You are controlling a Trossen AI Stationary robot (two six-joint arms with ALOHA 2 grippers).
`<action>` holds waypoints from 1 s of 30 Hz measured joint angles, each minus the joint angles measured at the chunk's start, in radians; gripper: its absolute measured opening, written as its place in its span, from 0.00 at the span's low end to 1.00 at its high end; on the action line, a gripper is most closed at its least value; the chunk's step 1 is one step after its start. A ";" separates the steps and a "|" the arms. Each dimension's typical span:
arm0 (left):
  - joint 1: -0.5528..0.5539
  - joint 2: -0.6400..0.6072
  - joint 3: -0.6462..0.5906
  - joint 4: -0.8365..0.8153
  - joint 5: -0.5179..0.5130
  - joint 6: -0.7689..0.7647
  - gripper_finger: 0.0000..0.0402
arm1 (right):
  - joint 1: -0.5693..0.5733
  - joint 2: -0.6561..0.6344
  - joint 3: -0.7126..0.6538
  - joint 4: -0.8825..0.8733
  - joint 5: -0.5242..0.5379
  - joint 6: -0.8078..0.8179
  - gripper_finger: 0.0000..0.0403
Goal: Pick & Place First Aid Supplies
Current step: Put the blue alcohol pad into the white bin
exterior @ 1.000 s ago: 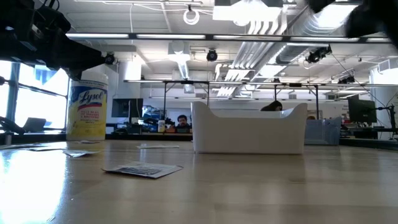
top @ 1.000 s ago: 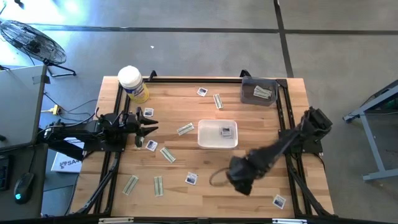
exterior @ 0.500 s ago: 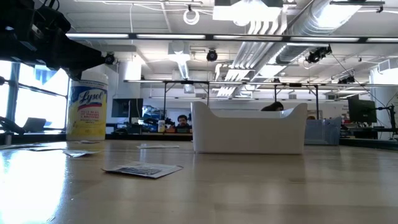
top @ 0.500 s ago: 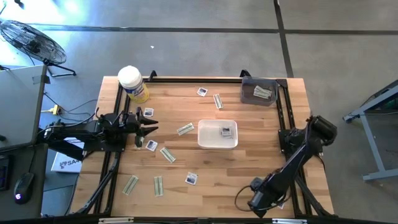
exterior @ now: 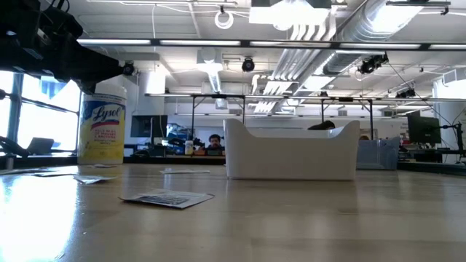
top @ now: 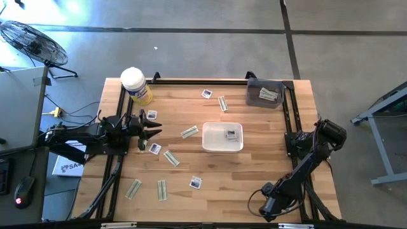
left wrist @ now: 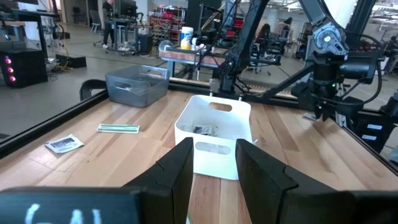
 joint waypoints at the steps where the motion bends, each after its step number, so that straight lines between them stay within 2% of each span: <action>1: 0.000 0.000 0.000 0.000 0.000 0.000 0.30 | 0.000 0.000 -0.001 -0.001 -0.001 0.000 0.18; 7: 0.000 0.000 0.000 0.000 0.000 0.000 0.30 | -0.001 0.000 -0.002 -0.010 -0.005 0.000 0.18; 12: 0.000 0.000 0.000 0.000 0.000 0.000 0.30 | 0.000 0.000 -0.002 -0.032 -0.055 0.012 0.21; 21: 0.000 0.000 0.000 0.000 0.000 0.000 0.30 | 0.000 0.000 -0.003 -0.036 -0.044 0.008 0.27; 30: 0.000 0.000 0.000 0.000 0.000 0.000 0.30 | -0.002 -0.007 -0.088 0.078 -0.044 -0.009 0.26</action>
